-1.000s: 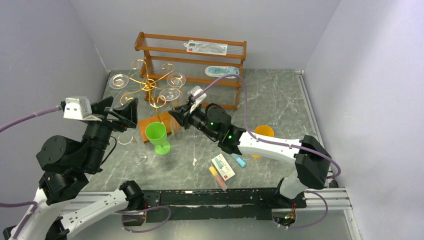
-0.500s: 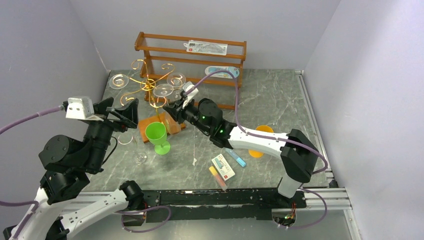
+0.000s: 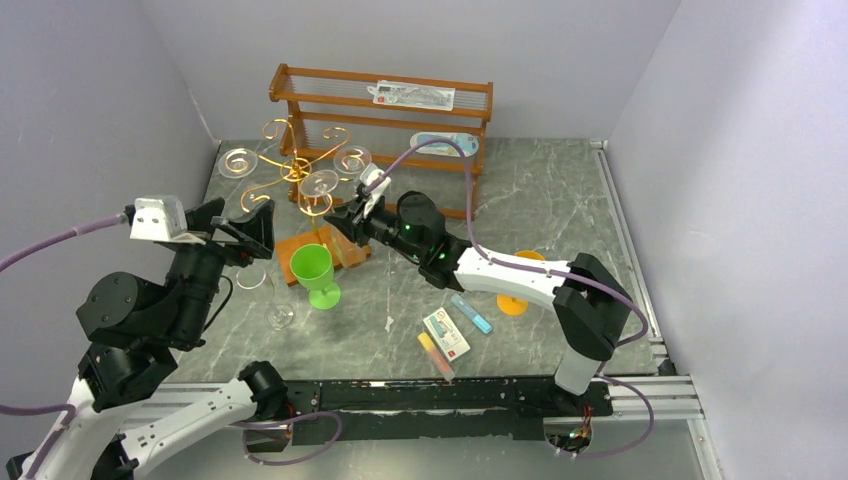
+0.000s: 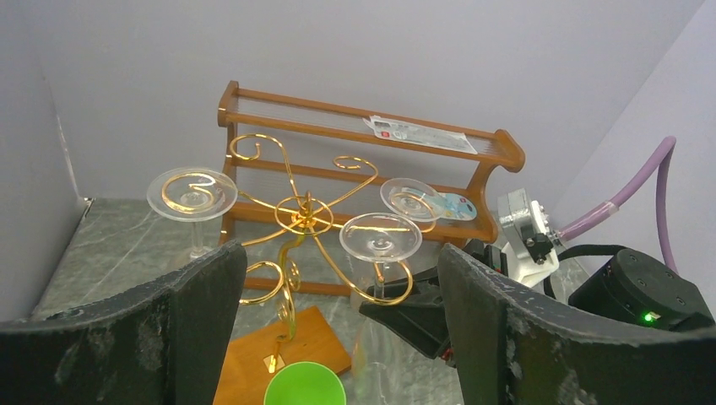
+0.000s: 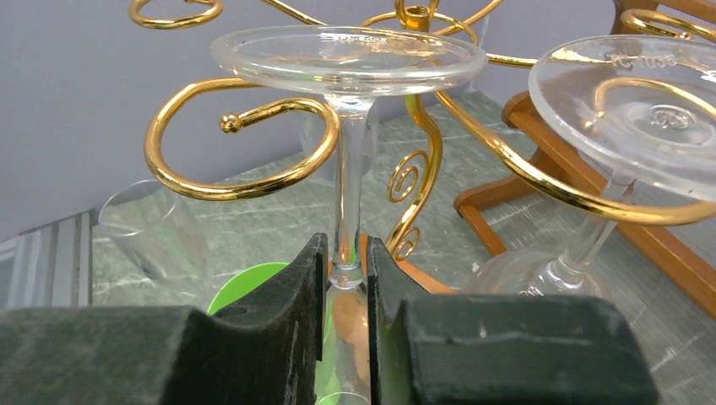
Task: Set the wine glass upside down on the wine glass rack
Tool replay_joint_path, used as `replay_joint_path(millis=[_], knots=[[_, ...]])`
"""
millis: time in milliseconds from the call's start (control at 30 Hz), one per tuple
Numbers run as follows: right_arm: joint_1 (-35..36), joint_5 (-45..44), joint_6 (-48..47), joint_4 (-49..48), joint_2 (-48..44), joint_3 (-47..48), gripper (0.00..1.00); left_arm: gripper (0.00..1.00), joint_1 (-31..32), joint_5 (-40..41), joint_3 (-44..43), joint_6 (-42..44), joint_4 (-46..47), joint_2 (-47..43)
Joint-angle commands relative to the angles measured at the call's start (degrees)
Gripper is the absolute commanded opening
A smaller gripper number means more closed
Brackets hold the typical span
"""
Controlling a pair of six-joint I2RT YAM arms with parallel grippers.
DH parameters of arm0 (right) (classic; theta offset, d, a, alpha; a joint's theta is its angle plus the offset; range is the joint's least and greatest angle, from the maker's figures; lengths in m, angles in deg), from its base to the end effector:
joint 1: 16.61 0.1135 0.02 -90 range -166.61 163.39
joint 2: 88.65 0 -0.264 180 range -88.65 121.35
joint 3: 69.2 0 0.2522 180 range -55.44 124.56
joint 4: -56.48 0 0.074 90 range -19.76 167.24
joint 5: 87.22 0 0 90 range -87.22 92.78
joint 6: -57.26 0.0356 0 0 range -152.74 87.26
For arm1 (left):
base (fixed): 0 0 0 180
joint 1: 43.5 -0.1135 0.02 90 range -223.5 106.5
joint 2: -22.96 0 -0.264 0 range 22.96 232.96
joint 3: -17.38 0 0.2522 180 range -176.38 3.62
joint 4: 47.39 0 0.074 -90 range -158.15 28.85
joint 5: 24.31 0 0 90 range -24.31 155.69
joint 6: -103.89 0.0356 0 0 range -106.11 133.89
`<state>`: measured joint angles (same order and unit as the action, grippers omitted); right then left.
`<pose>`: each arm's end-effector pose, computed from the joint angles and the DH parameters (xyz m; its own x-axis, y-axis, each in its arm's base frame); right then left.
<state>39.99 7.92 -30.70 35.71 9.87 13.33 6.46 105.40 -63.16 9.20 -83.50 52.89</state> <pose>0.2234 0.3446 0.3142 0.0145 0.0864 -0.9962 -0.8817 0.4710 0.0280 0.0492 -0.0232 0.4655 0.1449 -0.2702 -0.9518 0.2036 0.9495 -0.2386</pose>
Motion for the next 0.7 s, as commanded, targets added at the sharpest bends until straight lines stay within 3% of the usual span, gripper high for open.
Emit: replay_joint_path(millis=[0,667], knots=[[-0.9,6.2,-1.1,-3.8,0.5,2.0,0.0,0.87,-0.1,1.4,0.5,1.0,-1.1,-0.4],[-1.6,16.2,-4.5,1.0,1.3,4.5,0.0,0.88,-0.1,1.7,0.6,0.4,-1.8,-0.7]])
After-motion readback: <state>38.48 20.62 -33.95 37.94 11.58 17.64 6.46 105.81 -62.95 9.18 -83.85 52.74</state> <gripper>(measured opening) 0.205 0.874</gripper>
